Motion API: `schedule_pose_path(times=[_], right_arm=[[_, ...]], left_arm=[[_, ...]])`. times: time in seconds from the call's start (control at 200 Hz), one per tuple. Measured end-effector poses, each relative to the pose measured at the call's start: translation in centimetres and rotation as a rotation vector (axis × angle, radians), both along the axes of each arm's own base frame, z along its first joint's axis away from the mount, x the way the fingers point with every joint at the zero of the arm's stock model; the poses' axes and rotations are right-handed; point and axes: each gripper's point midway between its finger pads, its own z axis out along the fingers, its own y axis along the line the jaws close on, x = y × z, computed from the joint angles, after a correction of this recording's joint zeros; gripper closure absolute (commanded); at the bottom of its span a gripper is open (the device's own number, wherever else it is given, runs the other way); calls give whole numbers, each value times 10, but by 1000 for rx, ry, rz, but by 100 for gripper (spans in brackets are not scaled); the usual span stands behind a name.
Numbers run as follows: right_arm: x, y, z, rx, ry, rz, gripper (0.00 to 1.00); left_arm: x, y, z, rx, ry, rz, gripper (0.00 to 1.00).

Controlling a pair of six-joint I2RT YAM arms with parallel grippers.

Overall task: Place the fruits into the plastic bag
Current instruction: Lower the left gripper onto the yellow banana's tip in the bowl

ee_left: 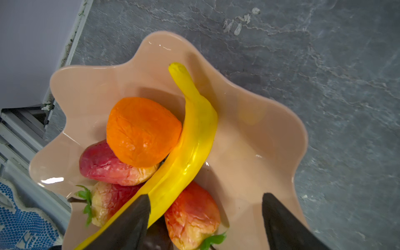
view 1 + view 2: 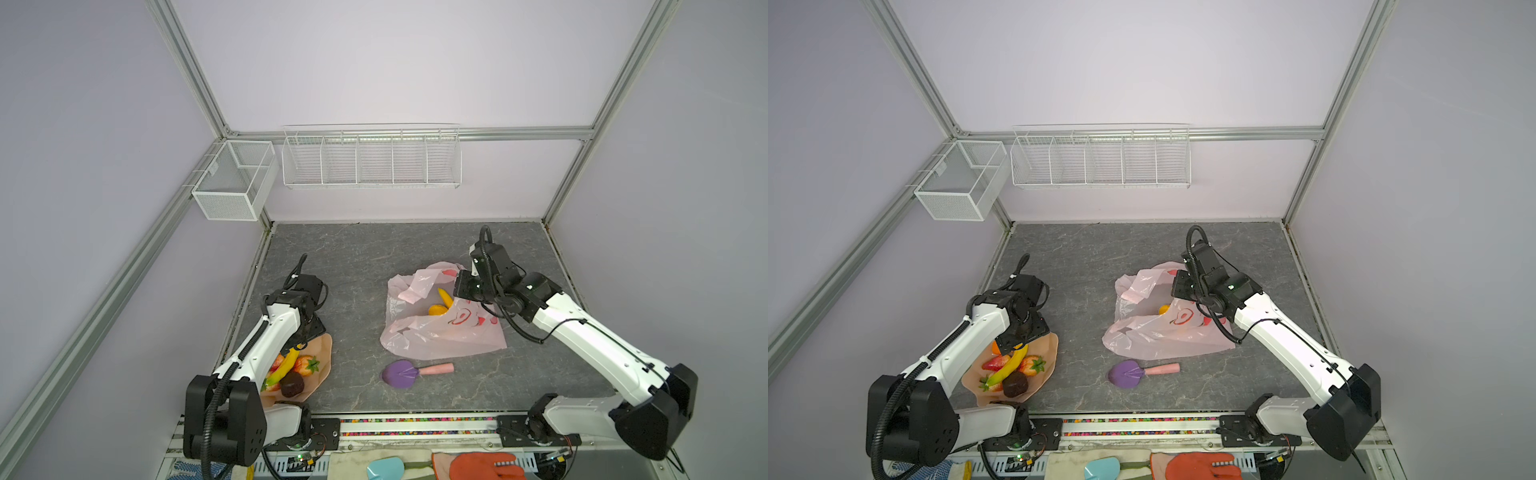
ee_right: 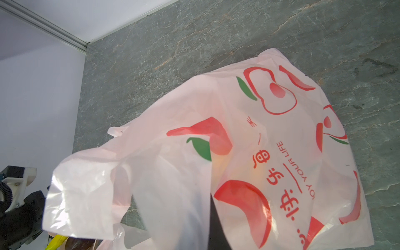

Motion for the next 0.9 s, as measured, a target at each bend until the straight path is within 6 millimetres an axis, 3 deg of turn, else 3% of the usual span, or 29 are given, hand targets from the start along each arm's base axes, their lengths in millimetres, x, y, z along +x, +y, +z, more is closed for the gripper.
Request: schedule_pose_path(times=[0.575, 0.9], right_arm=[[0, -1, 0, 0, -2, -3, 94], [-1, -6, 6, -4, -19, -15, 94]], left_arm=[[2, 1, -32, -36, 88, 18, 34], [3, 8, -33, -50, 84, 51, 42]])
